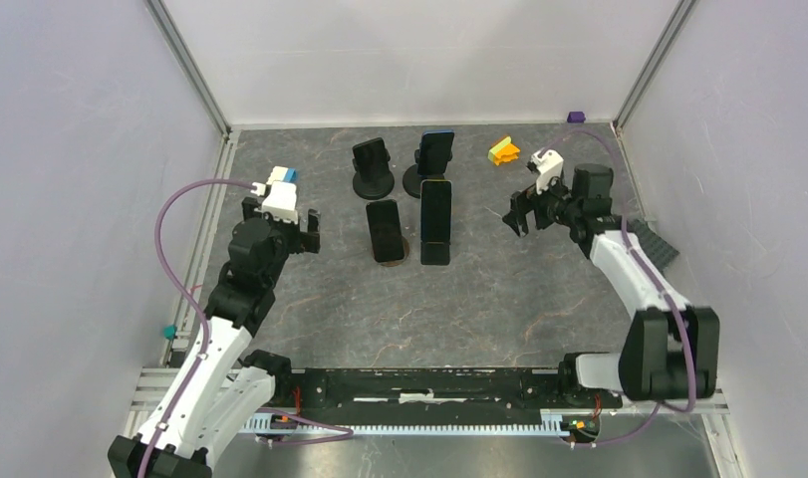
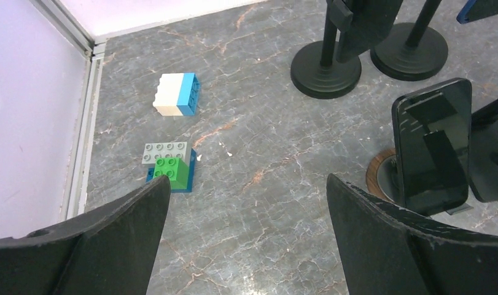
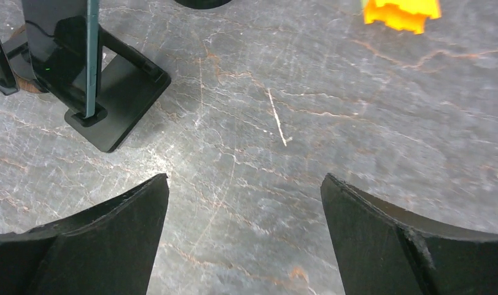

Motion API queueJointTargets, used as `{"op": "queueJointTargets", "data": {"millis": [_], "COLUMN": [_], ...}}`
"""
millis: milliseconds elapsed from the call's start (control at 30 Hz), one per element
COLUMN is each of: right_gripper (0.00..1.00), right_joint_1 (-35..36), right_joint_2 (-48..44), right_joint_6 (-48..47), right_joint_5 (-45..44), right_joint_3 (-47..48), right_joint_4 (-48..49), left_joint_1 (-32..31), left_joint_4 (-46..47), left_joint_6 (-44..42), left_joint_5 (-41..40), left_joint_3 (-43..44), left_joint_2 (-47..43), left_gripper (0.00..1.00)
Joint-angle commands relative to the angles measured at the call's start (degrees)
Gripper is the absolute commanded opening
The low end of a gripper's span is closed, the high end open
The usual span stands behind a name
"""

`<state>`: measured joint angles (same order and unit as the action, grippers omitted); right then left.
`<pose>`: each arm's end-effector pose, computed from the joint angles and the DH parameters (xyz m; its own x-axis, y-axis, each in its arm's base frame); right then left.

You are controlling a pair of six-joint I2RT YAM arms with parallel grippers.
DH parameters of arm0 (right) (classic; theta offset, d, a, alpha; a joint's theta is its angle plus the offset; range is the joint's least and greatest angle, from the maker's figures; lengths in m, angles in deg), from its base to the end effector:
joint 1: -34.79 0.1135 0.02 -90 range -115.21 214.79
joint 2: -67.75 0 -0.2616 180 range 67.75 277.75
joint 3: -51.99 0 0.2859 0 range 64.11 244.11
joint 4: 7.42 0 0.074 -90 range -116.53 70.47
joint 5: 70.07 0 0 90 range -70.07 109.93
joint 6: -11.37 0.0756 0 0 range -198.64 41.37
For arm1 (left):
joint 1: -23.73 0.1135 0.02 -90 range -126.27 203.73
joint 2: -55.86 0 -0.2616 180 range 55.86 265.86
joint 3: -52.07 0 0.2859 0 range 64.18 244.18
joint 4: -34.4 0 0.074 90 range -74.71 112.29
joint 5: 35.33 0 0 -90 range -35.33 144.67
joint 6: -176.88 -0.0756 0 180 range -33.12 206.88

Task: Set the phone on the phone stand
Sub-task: Reset both arms

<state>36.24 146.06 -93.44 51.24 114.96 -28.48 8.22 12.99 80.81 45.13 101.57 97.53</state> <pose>0.3532 0.0482 0.2118 -0.4611 -0.2301 -0.8570 -0.5768 0.8116 0.0924 0.2464 -0.0554 0.2915 -0.2135 0.1675 -0.9625 0.1318 0.9811 0.1415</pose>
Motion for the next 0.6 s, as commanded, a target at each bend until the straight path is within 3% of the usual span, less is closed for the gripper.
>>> {"op": "queueJointTargets", "data": {"millis": [0,333,567], "right_gripper": [0.98,0.98,0.98], "right_joint_1": [0.04,0.04,0.03], "right_joint_2": [-10.27,-33.46,-34.1], "right_joint_6": [-2.56,-5.31,-7.51], "right_joint_5": [-6.1,-13.56,-15.73], "right_joint_3": [-2.58,-12.22,-12.94], "right_joint_4": [-2.18,1.12,0.29], "left_joint_1": [0.02,-0.05,-0.05], "left_joint_4": [4.88,4.29,2.98], "left_joint_6": [-1.68,-3.78,-4.1], "left_joint_5": [-2.53,-0.89,1.44], "left_joint_3": [-1.13,-1.93,-2.19], "left_joint_2": [-2.37,-3.95,-4.85], "left_gripper": [1.0,1.0,1.0]}}
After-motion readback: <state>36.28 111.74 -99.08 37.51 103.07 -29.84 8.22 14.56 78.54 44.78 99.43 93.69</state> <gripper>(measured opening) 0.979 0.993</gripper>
